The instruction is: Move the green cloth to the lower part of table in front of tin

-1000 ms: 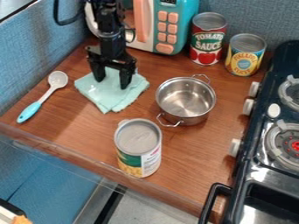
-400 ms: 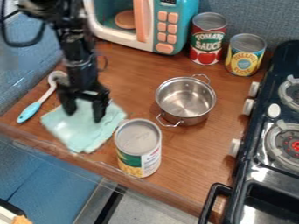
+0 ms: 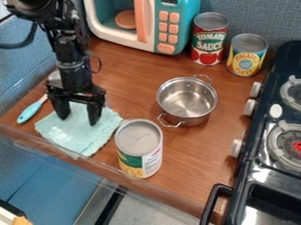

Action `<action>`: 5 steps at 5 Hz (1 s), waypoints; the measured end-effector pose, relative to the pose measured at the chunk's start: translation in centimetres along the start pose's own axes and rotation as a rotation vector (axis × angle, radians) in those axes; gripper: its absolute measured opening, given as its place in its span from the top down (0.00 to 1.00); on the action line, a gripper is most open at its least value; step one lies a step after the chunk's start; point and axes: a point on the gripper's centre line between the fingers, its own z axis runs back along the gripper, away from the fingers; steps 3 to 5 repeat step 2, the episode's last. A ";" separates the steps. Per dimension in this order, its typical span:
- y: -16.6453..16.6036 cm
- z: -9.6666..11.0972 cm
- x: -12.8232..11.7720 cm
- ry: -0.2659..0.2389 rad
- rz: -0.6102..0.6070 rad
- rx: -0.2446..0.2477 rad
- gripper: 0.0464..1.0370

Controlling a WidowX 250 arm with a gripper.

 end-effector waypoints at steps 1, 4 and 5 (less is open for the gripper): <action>-0.5 3.9 1.4 -0.113 0.004 0.020 0.04; -1.1 6.2 1.3 -0.150 -0.002 0.032 0.04; -1.1 6.2 1.3 -0.150 -0.002 0.032 0.04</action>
